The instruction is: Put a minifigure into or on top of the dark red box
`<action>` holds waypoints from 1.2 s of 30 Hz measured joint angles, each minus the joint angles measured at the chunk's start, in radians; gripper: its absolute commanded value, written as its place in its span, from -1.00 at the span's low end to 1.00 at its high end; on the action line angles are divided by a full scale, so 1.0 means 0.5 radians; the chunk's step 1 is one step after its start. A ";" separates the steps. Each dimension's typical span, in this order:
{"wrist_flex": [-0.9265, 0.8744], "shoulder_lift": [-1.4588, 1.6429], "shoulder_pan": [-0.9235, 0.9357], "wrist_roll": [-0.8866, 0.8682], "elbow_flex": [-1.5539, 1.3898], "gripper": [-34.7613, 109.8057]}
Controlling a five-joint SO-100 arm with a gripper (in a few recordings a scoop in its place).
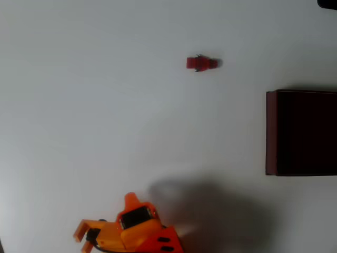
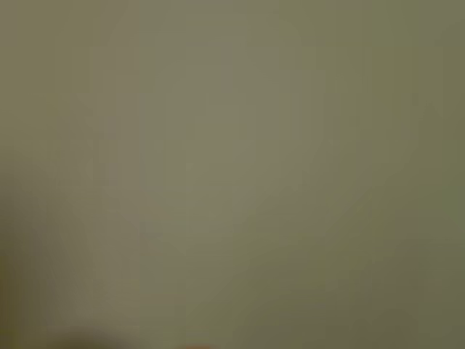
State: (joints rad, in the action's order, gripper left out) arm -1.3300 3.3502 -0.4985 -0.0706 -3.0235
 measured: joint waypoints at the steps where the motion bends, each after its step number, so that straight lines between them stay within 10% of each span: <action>1: 0.000 0.000 0.000 0.000 0.000 -0.52; 26: 0.000 0.000 0.003 -0.015 0.000 -0.46; 36: 0.025 -0.009 -0.080 -0.727 0.000 -0.31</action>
State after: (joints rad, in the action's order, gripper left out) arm -1.3177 3.3456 -0.5384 -0.4341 -3.0235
